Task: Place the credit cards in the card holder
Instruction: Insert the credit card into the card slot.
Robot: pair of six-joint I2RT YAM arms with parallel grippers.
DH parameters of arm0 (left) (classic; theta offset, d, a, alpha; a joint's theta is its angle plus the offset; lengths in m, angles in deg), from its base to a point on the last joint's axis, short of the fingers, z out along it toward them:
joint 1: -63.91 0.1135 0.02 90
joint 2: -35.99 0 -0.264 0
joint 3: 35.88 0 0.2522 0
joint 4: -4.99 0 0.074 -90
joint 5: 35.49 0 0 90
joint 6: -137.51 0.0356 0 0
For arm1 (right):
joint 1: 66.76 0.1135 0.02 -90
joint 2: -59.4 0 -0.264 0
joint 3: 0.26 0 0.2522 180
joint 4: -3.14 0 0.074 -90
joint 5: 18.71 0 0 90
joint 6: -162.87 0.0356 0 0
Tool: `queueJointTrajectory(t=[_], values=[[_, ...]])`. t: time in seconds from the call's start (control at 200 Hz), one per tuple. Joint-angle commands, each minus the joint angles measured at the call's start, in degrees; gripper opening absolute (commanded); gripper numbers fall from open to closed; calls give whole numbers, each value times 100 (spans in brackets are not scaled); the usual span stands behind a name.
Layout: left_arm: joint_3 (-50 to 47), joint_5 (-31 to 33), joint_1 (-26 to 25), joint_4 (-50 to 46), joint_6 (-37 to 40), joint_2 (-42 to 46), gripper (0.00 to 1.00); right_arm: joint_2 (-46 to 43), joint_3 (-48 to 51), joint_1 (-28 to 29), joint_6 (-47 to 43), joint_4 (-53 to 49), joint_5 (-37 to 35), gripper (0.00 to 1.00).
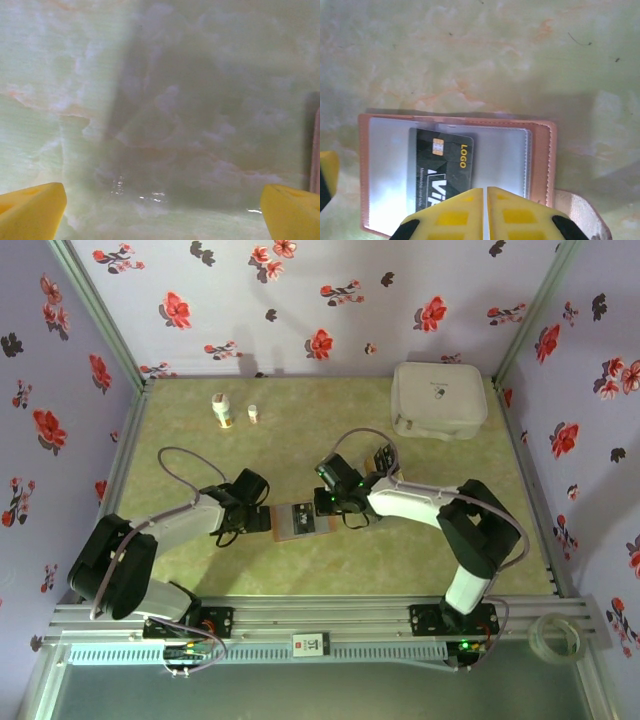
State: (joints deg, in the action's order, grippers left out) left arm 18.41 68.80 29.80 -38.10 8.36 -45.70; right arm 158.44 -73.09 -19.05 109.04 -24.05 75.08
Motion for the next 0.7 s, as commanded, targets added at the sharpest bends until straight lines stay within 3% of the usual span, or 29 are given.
queueJointTrajectory(t=[0.0,0.695], values=[[21,225,53,-232,-161,-138,100,226,-238,26,-184,-353,-179,8],[288,9,52,-97,8,-674,100,914,-886,328,-193,-521,-23,7]])
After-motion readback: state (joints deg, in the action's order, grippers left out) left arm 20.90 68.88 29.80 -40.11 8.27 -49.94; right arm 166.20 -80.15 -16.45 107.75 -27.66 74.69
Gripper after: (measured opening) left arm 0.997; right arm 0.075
